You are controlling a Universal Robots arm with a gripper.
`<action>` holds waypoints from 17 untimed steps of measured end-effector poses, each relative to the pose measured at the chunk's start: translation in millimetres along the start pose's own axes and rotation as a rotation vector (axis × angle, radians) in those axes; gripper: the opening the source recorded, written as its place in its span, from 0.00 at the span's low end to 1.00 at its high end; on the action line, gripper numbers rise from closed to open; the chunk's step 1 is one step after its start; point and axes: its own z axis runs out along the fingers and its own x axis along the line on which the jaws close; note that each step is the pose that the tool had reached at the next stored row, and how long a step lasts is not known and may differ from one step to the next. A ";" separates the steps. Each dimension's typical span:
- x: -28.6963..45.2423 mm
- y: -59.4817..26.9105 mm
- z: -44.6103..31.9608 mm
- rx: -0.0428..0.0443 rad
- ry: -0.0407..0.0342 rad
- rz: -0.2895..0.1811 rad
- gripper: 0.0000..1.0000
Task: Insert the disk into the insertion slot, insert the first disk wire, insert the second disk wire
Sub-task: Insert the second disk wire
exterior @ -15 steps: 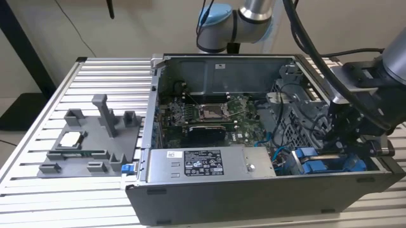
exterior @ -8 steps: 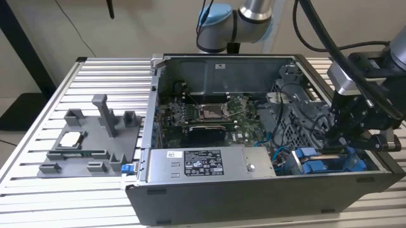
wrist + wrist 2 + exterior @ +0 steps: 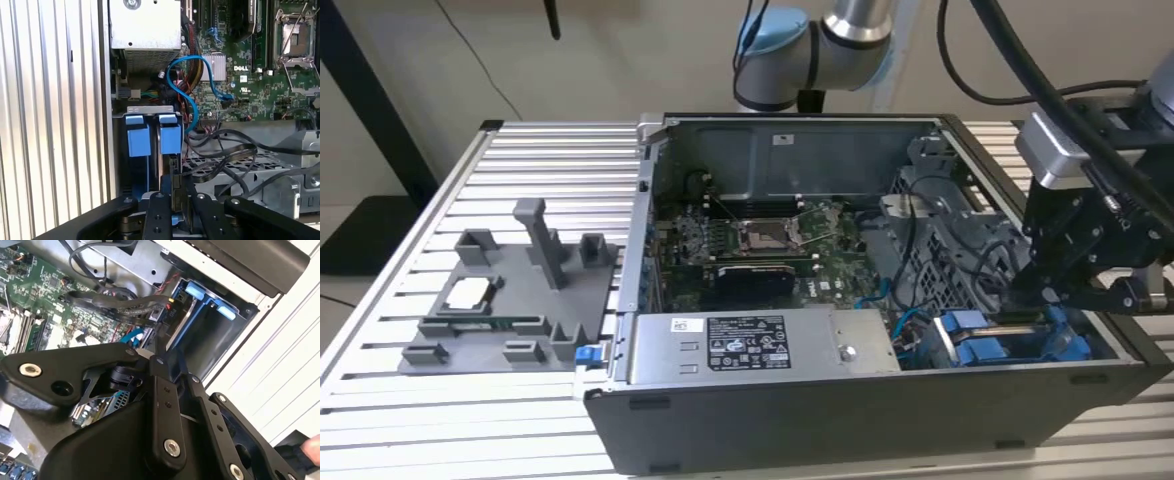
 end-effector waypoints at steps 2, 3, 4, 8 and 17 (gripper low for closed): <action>-0.8 -0.1 -5.2 0.0001 0.0005 0.000 0.24; -1.2 -0.1 -8.1 0.0001 0.0006 0.000 0.24; -1.7 -0.2 -11.3 0.0001 0.0006 0.000 0.24; -3.3 -0.3 -22.5 0.0002 0.0007 0.001 0.24; -6.1 -0.7 -42.7 0.0004 0.0007 0.002 0.24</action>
